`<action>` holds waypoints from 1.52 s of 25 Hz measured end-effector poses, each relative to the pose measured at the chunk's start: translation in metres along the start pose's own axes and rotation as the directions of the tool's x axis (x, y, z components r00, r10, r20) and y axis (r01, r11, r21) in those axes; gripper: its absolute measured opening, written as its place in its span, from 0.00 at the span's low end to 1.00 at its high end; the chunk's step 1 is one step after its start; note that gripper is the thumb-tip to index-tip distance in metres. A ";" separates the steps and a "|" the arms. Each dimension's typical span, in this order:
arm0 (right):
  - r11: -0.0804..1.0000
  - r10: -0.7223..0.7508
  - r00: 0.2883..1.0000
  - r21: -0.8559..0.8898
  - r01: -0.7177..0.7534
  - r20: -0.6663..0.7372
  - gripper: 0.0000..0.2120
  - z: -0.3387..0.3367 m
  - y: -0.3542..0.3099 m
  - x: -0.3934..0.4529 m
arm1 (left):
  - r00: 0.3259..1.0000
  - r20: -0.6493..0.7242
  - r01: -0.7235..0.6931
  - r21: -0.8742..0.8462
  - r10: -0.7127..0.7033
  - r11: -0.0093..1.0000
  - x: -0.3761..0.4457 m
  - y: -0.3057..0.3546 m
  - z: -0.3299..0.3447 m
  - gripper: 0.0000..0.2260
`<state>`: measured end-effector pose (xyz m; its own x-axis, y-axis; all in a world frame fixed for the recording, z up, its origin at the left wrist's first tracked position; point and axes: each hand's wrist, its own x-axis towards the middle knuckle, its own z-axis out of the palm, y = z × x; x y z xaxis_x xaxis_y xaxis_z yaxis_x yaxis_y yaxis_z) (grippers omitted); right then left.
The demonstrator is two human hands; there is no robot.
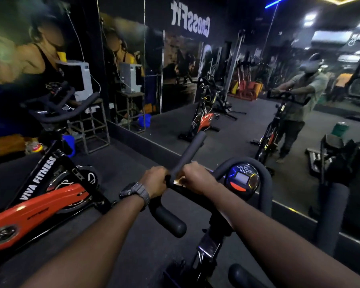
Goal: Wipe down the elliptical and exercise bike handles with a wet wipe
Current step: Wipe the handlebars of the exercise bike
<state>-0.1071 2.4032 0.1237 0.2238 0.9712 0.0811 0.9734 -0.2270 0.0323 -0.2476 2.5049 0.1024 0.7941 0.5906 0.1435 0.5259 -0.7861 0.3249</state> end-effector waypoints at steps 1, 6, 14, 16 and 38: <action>0.999 0.007 1.000 0.051 -0.006 -0.015 0.09 0.001 -0.003 0.006 | 1.000 -0.015 -0.013 -0.001 0.013 1.000 0.004 -0.004 0.003 0.09; 0.991 0.114 0.979 0.087 -0.100 -0.170 0.05 0.008 -0.025 0.030 | 0.998 -0.032 0.045 -0.128 -0.049 0.991 0.013 -0.017 0.005 0.08; 0.988 0.150 0.980 0.065 -0.142 -0.130 0.10 -0.004 -0.012 0.039 | 0.998 0.029 0.054 -0.197 -0.049 0.979 0.015 -0.020 -0.003 0.08; 0.993 0.114 0.985 0.035 -0.110 -0.132 0.10 -0.001 -0.025 0.032 | 0.997 0.036 0.072 -0.203 -0.066 0.976 0.017 -0.021 -0.004 0.08; 0.953 0.250 0.944 -0.115 -0.279 -0.217 0.10 -0.049 0.044 0.062 | 0.993 -0.050 -0.114 -0.174 0.106 0.978 0.042 0.003 0.015 0.10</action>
<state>-0.0528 2.4498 0.1785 0.4438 0.8441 0.3007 0.8596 -0.4959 0.1232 -0.2083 2.5241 0.0956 0.8293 0.5119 0.2242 0.3709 -0.8042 0.4644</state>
